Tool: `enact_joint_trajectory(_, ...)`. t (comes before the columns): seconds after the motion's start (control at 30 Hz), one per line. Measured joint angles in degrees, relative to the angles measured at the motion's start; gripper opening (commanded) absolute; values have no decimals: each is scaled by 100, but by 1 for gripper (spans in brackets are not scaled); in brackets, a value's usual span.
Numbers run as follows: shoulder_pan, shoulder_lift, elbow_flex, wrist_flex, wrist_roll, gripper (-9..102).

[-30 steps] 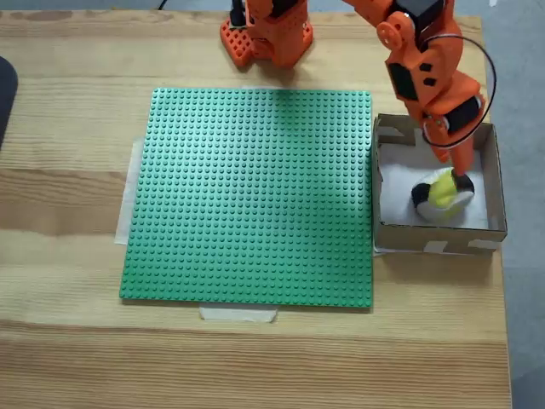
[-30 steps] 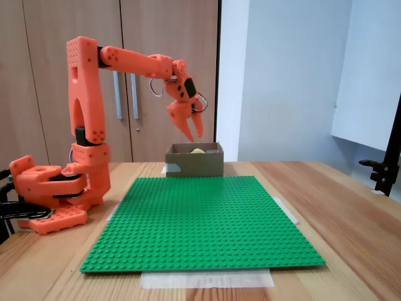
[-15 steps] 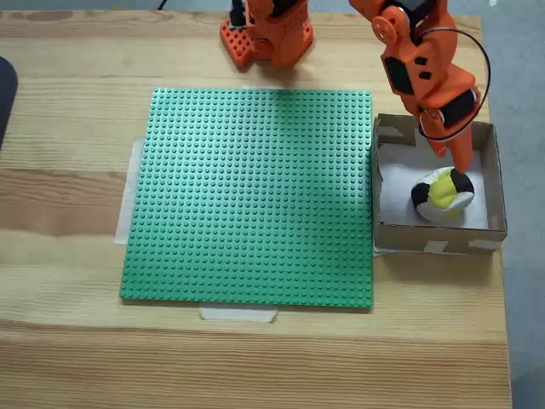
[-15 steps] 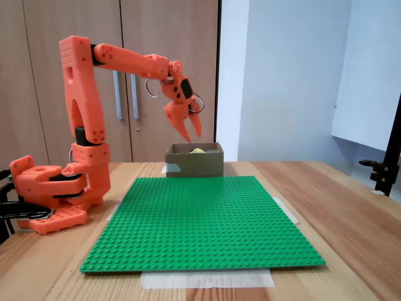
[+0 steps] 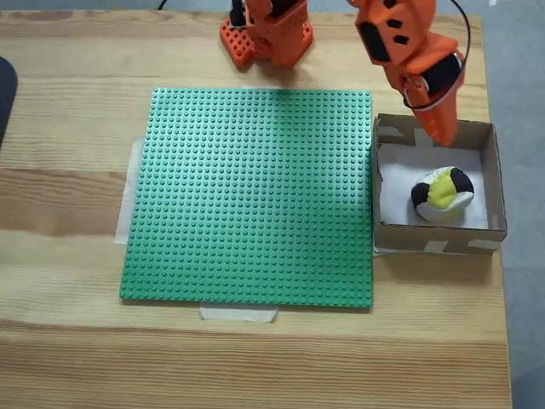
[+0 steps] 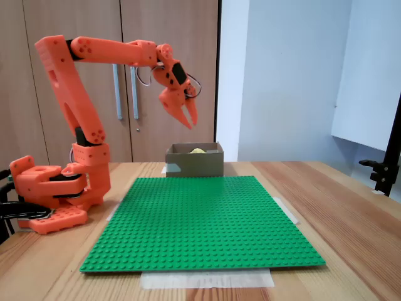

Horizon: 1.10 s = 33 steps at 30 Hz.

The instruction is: Pick the ball and put it in the box.

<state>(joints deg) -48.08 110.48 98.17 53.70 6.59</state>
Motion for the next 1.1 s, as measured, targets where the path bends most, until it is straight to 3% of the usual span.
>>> enact_joint_trajectory(0.63, 571, 1389, 202, 272, -53, -1)
enact_joint_trajectory(1.1, 1731, 1854, 712, 360, -220, -1)
